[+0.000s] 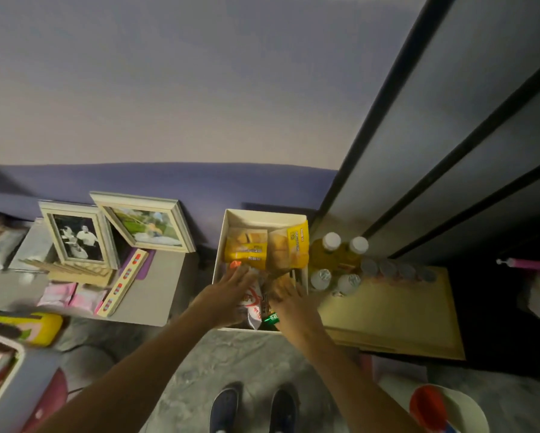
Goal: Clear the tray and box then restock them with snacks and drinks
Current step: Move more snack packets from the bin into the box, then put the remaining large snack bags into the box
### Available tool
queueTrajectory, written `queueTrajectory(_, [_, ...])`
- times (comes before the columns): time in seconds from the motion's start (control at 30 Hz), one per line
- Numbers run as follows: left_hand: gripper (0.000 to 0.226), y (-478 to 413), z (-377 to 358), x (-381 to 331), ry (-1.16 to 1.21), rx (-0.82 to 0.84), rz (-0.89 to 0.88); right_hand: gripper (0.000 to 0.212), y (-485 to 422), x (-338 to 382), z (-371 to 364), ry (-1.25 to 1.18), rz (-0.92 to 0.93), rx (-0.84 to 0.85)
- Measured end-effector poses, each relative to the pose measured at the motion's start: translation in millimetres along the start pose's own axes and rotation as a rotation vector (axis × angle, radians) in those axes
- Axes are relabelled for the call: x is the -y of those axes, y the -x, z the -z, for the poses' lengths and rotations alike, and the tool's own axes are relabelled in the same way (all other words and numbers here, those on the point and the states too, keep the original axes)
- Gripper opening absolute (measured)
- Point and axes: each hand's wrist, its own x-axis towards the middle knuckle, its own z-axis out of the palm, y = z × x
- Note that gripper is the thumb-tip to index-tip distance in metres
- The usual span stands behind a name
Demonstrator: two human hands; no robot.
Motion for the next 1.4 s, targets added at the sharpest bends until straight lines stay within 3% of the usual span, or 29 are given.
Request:
queueTrajectory(0.17, [0.097, -5.2, -10.7, 5.0, -0.035, -0.039, -0.007, 0.063, 0.8, -8.0, 3.5, -0.084, -0.028, 0.023])
queueTrajectory(0.33, [0.103, 21.8, 17.0, 7.0, 0.068, -0.128, -0.009, 0.058, 22.6, -11.4, 36.9, -0.424, -0.109, -0.135])
queueTrajectory(0.53, [0.107, 52.3, 109.4, 5.0, 0.141, -0.288, 0.077, 0.095, 50.9, -16.9, 138.3, -0.499, -0.321, -0.25])
queueTrajectory(0.87, [0.098, 114.4, 267.6, -18.4, 0.132, -0.649, 0.027, 0.114, 102.8, -1.8, 301.1, -0.411, -0.524, -0.501])
queueTrajectory(1.13, [0.1, 192.4, 339.9, -23.9, 0.001, -0.787, 0.076, 0.111, 132.0, 32.9, 384.9, -0.303, -0.459, -0.622])
queueTrajectory(1.4, [0.099, 324.7, 324.4, -4.1, 0.009, -0.889, 0.268, 0.107, 129.6, 96.6, 420.2, -0.266, -0.199, -0.639])
